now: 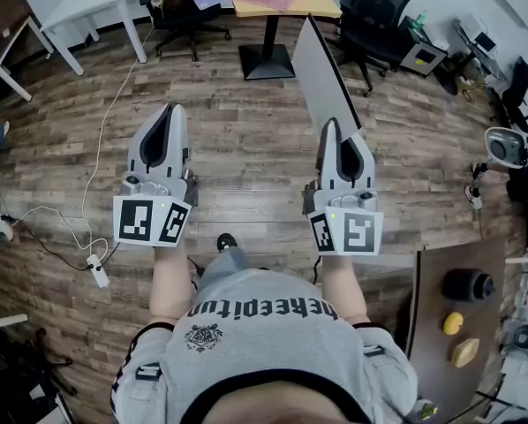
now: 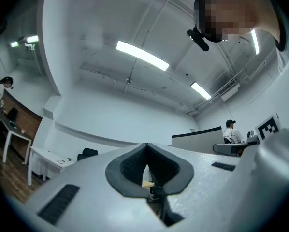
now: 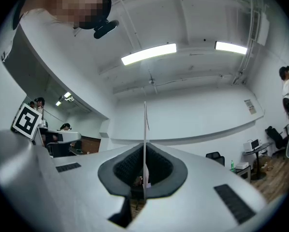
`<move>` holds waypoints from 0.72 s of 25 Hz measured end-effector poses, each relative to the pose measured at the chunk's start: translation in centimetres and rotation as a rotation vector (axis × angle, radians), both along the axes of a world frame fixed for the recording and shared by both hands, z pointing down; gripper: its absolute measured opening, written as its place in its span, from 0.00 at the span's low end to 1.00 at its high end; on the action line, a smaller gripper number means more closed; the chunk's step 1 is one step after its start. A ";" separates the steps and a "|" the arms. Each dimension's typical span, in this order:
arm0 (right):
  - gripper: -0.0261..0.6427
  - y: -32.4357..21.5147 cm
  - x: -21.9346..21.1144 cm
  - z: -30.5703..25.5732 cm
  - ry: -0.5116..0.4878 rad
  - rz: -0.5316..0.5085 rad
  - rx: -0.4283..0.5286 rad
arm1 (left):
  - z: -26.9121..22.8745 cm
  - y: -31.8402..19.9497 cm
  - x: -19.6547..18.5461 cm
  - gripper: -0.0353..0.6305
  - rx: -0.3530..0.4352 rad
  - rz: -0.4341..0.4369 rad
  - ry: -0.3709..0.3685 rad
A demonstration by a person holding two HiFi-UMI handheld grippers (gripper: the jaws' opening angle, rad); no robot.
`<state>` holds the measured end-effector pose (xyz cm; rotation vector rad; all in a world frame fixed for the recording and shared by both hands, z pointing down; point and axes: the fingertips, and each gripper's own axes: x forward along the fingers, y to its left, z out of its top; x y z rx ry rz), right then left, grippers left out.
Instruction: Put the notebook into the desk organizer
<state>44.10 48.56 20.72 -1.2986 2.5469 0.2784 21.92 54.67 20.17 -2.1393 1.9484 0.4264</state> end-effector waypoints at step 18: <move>0.05 -6.2 -6.2 0.3 0.033 0.047 0.026 | -0.6 -6.4 -6.1 0.06 0.024 0.039 -0.018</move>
